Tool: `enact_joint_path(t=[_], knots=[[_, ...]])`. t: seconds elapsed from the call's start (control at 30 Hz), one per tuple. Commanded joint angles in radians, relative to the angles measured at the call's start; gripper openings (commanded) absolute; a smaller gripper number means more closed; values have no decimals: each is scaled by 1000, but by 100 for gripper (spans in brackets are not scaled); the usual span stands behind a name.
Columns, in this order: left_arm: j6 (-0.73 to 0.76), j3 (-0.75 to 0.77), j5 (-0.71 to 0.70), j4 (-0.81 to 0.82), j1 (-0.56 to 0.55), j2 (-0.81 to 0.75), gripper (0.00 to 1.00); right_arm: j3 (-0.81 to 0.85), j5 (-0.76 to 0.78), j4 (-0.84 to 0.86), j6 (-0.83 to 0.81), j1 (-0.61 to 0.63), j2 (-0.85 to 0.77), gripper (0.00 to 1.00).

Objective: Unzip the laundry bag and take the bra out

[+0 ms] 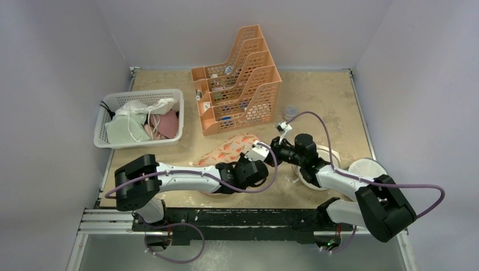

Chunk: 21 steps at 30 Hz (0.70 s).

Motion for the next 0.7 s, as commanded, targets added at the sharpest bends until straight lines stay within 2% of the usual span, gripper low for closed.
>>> enact_joint_path(t=[0.0, 0.23, 0.43, 0.53, 0.57, 0.67], knots=[[18, -49, 60, 15, 0, -89, 0, 15, 178, -2, 54, -3, 1, 0], [3, -94, 99, -10, 0, -137, 0, 35, 286, -31, 65, -26, 18, 0], [-24, -149, 103, -19, 0, -167, 0, 44, 258, -58, 20, -63, 55, 0], [-28, -143, 95, -36, 1, -155, 0, 39, 188, -74, -20, -64, 41, 0], [-29, -131, 93, -43, 0, -152, 3, 34, 158, -55, -30, -63, 29, 0], [-16, -89, 108, -55, 0, -150, 28, 23, 67, -16, -32, -61, 17, 0]])
